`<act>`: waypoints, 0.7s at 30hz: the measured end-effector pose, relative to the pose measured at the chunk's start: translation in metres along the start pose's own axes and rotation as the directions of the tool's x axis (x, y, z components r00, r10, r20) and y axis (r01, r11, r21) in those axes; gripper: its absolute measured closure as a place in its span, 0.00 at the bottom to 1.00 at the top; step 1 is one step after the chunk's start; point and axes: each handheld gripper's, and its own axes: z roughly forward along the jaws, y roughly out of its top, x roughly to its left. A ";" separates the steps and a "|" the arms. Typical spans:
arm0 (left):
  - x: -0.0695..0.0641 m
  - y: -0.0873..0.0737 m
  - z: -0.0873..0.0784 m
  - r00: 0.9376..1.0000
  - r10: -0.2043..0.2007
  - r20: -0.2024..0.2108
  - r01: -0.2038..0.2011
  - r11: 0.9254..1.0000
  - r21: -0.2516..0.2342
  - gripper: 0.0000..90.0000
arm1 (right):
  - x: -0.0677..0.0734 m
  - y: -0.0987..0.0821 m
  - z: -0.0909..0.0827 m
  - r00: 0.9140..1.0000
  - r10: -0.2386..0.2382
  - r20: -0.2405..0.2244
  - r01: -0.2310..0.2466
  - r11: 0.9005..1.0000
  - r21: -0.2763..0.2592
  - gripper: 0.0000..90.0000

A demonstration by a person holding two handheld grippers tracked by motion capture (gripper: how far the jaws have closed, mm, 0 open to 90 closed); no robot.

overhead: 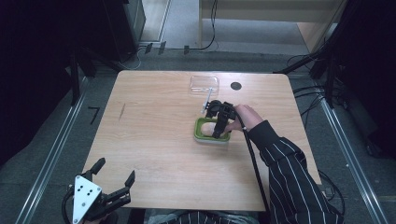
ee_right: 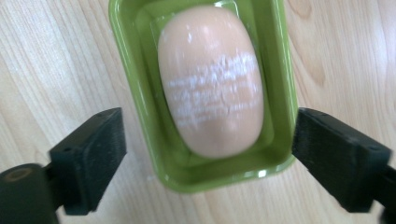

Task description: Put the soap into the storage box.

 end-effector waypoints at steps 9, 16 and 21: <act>0.001 0.000 0.000 1.000 -0.009 0.000 0.009 1.000 -0.007 0.11 | 0.008 -0.024 -0.015 0.990 0.136 0.044 -0.135 0.990 -0.029 0.06; 0.001 0.000 -0.001 1.000 -0.006 -0.002 0.006 1.000 -0.011 0.11 | 0.017 -0.034 -0.025 0.978 0.200 0.059 -0.197 0.979 -0.050 0.06; 0.001 0.000 0.000 1.000 -0.007 0.001 0.007 1.000 -0.014 0.11 | 0.028 -0.049 -0.032 0.971 0.232 0.065 -0.228 0.972 -0.060 0.06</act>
